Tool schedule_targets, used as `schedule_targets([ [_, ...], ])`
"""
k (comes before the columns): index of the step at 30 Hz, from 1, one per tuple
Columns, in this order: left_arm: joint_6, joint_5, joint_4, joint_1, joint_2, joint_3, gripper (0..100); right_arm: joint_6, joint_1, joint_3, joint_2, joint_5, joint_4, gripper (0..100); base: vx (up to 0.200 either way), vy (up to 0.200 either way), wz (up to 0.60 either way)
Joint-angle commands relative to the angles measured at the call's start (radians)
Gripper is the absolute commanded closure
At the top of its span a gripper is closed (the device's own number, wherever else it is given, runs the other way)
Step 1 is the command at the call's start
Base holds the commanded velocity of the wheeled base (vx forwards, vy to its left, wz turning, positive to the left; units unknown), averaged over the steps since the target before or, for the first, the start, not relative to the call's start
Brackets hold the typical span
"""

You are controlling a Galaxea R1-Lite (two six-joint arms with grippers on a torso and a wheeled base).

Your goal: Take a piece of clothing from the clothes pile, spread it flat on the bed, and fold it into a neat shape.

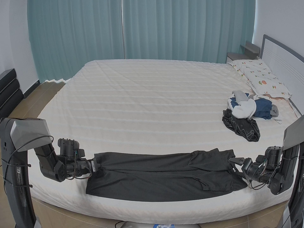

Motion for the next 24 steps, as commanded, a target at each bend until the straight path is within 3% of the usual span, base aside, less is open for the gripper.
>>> schedule_targets([
  [1, -0.001, 0.001, 0.0, 0.0, 0.001, -0.004, 100, 0.0, 0.0, -0.001, -0.002, 0.0, -0.01, 0, 0.0, 0.0, 0.0],
  [14, -0.011, 0.005, 0.0, -0.003, 0.004, -0.039, 100, 0.0, 0.001, -0.002, -0.001, 0.0, -0.01, 0, 0.0, 0.0, 0.0],
  [24, -0.228, 0.076, 0.006, -0.083, -0.065, -0.071, 100, 0.002, 0.001, -0.002, -0.001, 0.002, -0.01, 0, 0.0, 0.0, 0.0],
])
